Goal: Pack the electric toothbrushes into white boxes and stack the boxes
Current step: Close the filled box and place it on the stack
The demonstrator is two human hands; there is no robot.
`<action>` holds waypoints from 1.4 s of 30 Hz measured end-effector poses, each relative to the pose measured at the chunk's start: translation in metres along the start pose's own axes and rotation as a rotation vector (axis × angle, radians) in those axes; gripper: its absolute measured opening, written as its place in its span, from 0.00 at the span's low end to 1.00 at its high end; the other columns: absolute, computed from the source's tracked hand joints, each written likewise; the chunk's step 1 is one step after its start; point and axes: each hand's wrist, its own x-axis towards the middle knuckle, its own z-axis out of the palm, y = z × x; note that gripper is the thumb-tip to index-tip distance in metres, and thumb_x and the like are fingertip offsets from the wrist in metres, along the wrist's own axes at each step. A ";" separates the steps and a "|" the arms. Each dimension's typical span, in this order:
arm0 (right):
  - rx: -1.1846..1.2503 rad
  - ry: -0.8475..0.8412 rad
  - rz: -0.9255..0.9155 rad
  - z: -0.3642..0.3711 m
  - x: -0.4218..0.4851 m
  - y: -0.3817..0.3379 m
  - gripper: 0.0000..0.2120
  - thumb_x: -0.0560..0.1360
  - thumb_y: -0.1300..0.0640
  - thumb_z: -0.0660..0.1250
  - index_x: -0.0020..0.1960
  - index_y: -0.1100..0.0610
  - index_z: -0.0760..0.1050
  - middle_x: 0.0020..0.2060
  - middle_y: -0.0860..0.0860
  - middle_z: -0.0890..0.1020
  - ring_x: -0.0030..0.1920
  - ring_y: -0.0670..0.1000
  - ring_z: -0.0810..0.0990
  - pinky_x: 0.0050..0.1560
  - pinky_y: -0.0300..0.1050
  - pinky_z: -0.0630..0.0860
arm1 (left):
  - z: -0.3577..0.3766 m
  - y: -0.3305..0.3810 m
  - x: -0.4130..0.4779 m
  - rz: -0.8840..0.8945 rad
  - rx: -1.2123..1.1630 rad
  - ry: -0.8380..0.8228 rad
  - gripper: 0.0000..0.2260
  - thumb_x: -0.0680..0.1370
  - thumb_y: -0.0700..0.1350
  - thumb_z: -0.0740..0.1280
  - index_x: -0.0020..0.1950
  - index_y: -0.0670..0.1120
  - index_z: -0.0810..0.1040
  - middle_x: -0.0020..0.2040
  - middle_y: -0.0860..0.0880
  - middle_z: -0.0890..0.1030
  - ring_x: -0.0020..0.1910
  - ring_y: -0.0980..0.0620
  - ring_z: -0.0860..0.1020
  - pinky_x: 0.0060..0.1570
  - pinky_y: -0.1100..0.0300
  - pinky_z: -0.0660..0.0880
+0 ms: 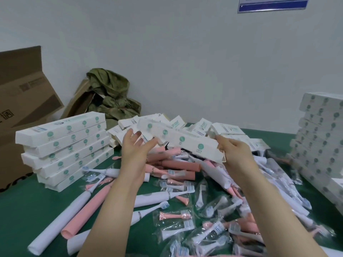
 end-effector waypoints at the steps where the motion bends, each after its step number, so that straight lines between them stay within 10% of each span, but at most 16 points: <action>1: -0.074 0.041 -0.081 0.001 0.001 0.001 0.16 0.77 0.60 0.63 0.31 0.61 0.69 0.27 0.55 0.67 0.21 0.47 0.63 0.21 0.33 0.59 | 0.002 0.001 0.000 -0.006 0.016 0.013 0.35 0.70 0.37 0.73 0.74 0.44 0.62 0.68 0.43 0.72 0.60 0.50 0.77 0.49 0.60 0.76; 4: -0.214 0.069 -0.302 0.011 0.001 0.006 0.17 0.77 0.60 0.63 0.29 0.59 0.71 0.21 0.45 0.69 0.22 0.42 0.63 0.25 0.34 0.60 | 0.008 0.004 -0.006 -0.224 -0.085 -0.162 0.45 0.59 0.52 0.79 0.72 0.44 0.65 0.63 0.40 0.76 0.50 0.50 0.82 0.55 0.52 0.77; 7: -0.376 0.034 -0.463 0.021 -0.005 0.009 0.12 0.77 0.57 0.64 0.36 0.57 0.77 0.27 0.47 0.77 0.27 0.39 0.70 0.30 0.31 0.65 | 0.012 -0.004 -0.009 -0.414 -0.250 -0.236 0.30 0.64 0.48 0.77 0.63 0.44 0.73 0.52 0.42 0.83 0.48 0.47 0.83 0.40 0.54 0.81; 11: -0.172 -0.231 -0.267 0.021 -0.008 0.010 0.13 0.74 0.46 0.67 0.44 0.57 0.79 0.29 0.46 0.80 0.29 0.42 0.76 0.34 0.38 0.72 | 0.011 -0.015 -0.003 -0.439 -0.417 -0.049 0.09 0.76 0.39 0.67 0.56 0.44 0.75 0.44 0.45 0.85 0.43 0.50 0.84 0.42 0.56 0.81; 15: -0.020 -0.281 -0.137 0.020 -0.006 0.009 0.09 0.74 0.59 0.69 0.40 0.65 0.76 0.29 0.50 0.77 0.30 0.47 0.76 0.33 0.35 0.74 | 0.006 -0.010 -0.003 -0.395 -0.418 0.001 0.09 0.77 0.39 0.67 0.56 0.45 0.75 0.42 0.46 0.85 0.45 0.51 0.82 0.46 0.56 0.80; 20: -0.303 0.106 -0.392 0.016 -0.003 0.005 0.09 0.72 0.60 0.66 0.40 0.66 0.77 0.27 0.52 0.79 0.29 0.44 0.73 0.37 0.39 0.72 | 0.019 -0.008 -0.019 0.100 0.367 0.400 0.35 0.71 0.41 0.74 0.73 0.42 0.59 0.69 0.44 0.64 0.63 0.54 0.67 0.58 0.69 0.67; 22: -0.339 0.088 -0.453 0.017 -0.007 0.001 0.11 0.73 0.59 0.66 0.43 0.69 0.77 0.34 0.59 0.82 0.37 0.54 0.78 0.42 0.49 0.76 | 0.023 -0.004 -0.027 0.589 0.543 0.312 0.25 0.71 0.37 0.72 0.65 0.44 0.67 0.66 0.45 0.65 0.61 0.61 0.64 0.60 0.76 0.63; 25: -0.338 -0.066 -0.532 0.022 -0.017 -0.006 0.11 0.73 0.60 0.64 0.42 0.69 0.76 0.36 0.64 0.80 0.35 0.60 0.73 0.37 0.46 0.70 | 0.029 0.000 -0.036 0.870 0.671 -0.087 0.06 0.75 0.42 0.67 0.45 0.51 0.72 0.59 0.55 0.73 0.63 0.62 0.68 0.63 0.69 0.62; 29: -0.298 -0.211 -0.517 0.025 -0.023 -0.013 0.08 0.71 0.66 0.60 0.35 0.70 0.71 0.28 0.62 0.71 0.29 0.49 0.65 0.33 0.43 0.63 | 0.035 0.000 -0.041 0.898 0.884 -0.362 0.07 0.74 0.50 0.62 0.42 0.48 0.77 0.65 0.55 0.69 0.71 0.52 0.63 0.68 0.67 0.56; 39: -0.152 -0.304 -0.413 0.023 -0.020 -0.022 0.10 0.73 0.70 0.57 0.43 0.74 0.76 0.35 0.69 0.77 0.31 0.46 0.74 0.32 0.31 0.71 | 0.032 0.000 -0.034 0.847 0.746 -0.183 0.14 0.79 0.52 0.54 0.40 0.49 0.74 0.59 0.50 0.69 0.60 0.75 0.62 0.57 0.79 0.57; 42: -0.062 -0.327 -0.346 0.020 -0.019 -0.018 0.09 0.72 0.73 0.56 0.40 0.74 0.75 0.33 0.65 0.76 0.32 0.47 0.74 0.31 0.32 0.74 | 0.028 0.002 -0.035 0.771 0.811 -0.304 0.09 0.77 0.53 0.55 0.43 0.53 0.72 0.53 0.51 0.69 0.58 0.62 0.68 0.56 0.76 0.60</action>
